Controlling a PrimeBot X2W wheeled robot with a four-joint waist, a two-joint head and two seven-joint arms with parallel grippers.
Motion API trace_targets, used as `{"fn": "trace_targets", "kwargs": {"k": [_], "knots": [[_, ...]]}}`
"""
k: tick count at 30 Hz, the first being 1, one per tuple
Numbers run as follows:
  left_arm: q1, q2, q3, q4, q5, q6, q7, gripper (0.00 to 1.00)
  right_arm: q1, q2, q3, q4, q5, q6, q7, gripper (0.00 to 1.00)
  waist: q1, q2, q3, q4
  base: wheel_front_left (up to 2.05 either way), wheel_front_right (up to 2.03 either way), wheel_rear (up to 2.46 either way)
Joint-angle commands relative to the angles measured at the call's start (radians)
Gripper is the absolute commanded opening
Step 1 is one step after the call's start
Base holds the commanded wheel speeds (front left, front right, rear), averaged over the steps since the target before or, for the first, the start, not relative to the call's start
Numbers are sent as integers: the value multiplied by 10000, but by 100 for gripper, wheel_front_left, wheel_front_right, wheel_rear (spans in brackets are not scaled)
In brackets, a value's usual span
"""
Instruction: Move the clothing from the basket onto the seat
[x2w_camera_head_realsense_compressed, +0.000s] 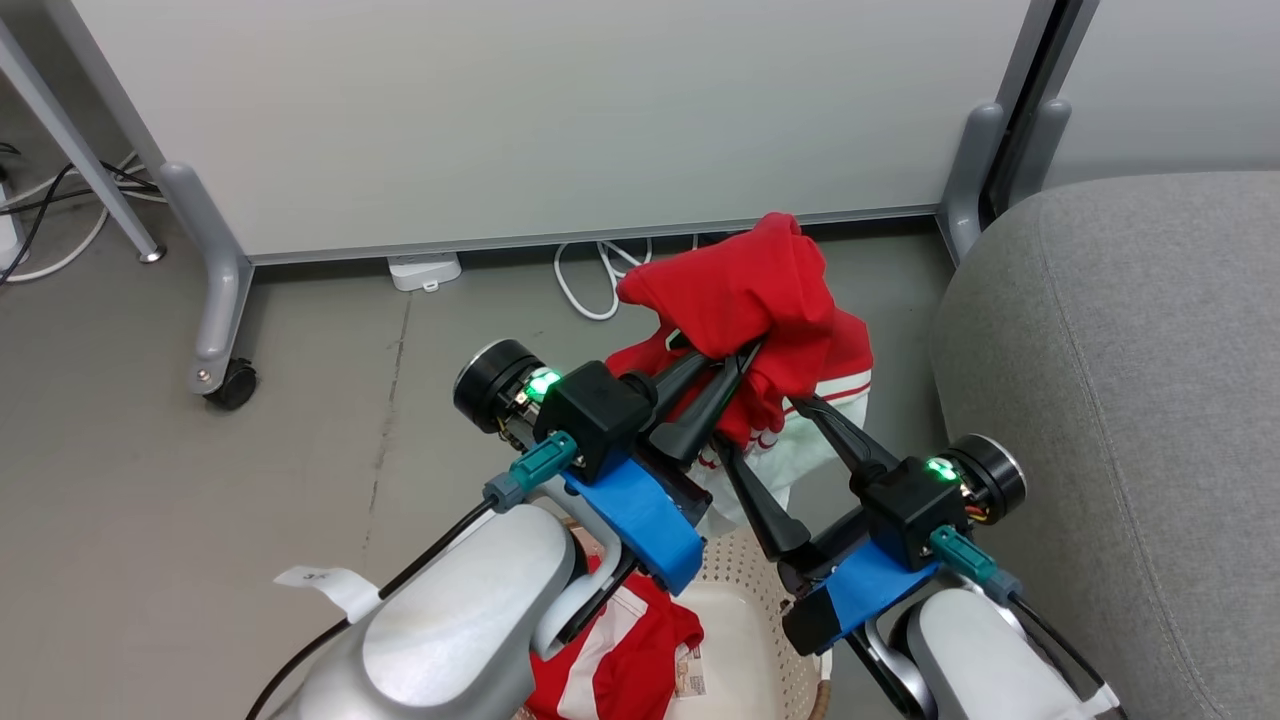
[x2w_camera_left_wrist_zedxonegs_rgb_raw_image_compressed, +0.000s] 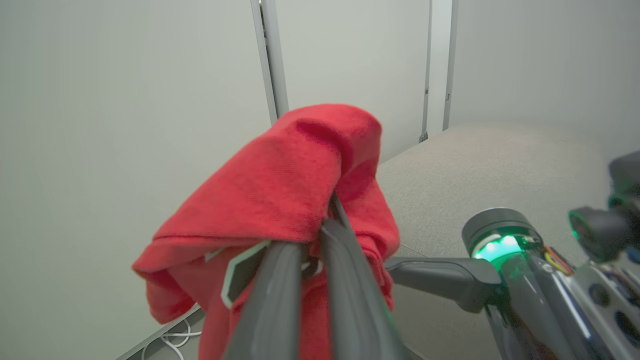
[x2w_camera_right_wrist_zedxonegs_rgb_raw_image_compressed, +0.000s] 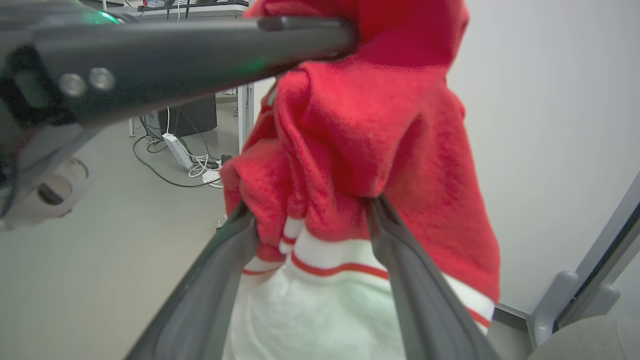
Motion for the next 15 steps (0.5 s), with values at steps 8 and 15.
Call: {"fn": "trace_targets", "kwargs": {"k": [8,15], "knots": [[-324,-300,-177,179,-60,-66,-136,0,-631,24,-54,654,591,5,-35,100,-1,0,62,166,0,0,0],[-376,-389,-256,386,-125,-99,-245,0,-711,26,-2,762,871,5,-35,0,-1,0,-36,204,0,0,0]]}}
